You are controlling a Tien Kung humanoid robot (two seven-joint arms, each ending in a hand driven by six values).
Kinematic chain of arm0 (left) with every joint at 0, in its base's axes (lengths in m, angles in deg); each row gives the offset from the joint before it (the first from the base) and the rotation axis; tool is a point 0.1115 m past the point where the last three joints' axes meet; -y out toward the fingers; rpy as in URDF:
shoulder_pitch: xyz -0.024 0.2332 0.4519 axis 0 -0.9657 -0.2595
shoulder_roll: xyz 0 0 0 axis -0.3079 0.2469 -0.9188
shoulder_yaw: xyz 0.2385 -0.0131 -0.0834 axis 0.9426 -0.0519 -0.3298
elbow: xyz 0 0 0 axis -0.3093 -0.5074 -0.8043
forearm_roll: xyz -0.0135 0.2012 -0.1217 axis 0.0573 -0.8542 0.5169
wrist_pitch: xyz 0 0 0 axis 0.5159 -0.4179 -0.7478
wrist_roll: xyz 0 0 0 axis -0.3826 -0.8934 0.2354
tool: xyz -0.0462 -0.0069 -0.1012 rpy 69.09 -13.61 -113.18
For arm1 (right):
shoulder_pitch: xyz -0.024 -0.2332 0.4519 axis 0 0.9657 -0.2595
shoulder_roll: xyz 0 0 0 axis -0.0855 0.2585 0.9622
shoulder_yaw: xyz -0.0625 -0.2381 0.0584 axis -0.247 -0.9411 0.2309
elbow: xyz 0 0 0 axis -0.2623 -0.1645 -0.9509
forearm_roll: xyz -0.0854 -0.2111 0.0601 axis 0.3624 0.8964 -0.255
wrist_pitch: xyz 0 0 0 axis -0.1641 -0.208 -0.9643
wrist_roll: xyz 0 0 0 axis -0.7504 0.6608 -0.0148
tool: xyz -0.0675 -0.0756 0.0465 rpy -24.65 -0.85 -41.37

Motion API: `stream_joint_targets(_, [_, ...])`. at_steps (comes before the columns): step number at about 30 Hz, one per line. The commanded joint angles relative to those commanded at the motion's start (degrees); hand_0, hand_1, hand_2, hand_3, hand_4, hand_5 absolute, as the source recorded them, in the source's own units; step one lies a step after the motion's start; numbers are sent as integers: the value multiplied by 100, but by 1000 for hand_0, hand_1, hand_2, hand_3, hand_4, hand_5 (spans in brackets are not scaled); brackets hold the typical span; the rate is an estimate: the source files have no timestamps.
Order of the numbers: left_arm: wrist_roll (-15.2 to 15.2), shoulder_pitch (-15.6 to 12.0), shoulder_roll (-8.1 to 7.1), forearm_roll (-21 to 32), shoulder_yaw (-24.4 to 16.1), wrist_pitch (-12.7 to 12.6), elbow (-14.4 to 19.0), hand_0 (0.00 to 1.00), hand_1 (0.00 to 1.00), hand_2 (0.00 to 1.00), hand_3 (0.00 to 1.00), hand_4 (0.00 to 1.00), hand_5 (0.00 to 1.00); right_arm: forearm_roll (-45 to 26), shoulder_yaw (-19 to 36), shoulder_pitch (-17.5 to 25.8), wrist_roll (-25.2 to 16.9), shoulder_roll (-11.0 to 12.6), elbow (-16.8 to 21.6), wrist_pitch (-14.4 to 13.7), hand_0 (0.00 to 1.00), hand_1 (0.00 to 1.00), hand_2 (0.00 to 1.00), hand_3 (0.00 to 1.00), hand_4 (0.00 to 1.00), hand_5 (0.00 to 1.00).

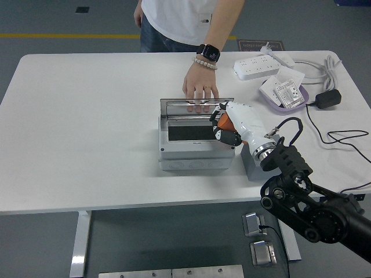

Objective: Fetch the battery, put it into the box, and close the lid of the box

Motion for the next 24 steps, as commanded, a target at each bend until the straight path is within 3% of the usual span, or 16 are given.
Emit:
stream_joint_targets(16, [-10,41,-25,48,67,20,0,401,564,507,478,2,2,-145,-993,-945,119,-365,-448,232,106,205,239,246,2,2])
stream_joint_targets(24, [-5,68,-37,62,93,28,0,402,564,508,478,2,2,-203,-1814,-1597,350,-262,-721,721,107,206,238,246,2,2])
